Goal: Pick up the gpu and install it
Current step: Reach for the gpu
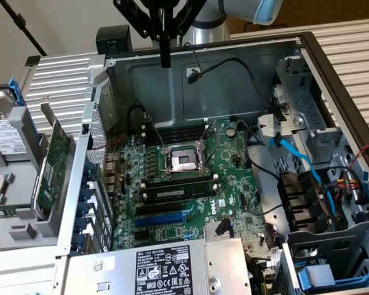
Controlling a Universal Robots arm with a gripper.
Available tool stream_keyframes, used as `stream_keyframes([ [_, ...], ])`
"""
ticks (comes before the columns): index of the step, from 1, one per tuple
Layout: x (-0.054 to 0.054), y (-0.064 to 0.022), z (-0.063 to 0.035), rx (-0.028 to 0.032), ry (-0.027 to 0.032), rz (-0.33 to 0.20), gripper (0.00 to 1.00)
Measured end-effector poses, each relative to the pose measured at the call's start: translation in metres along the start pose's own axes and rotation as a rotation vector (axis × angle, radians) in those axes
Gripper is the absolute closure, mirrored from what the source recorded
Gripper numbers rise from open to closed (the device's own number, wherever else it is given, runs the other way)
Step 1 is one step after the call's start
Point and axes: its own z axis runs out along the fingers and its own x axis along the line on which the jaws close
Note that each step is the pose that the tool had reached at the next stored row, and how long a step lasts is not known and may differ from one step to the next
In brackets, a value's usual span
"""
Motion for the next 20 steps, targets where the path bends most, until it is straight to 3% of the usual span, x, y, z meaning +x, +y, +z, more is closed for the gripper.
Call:
stream_keyframes([
  [8, 0.0000, 0.0000, 0.0000, 0.0000, 0.0000, 0.000, 0.89],
  [11, 0.0000, 0.0000, 0.0000, 0.0002, 0.0029, 0.000, 0.89],
  [13, 0.0000, 0.0000, 0.0000, 0.0006, 0.0086, 0.001, 0.89],
  [18, 0.0000, 0.0000, 0.0000, 0.0021, 0.0297, 0.003, 0.89],
  [20, 0.0001, 0.0000, 0.0000, 0.0022, 0.0300, 0.003, 0.89],
])
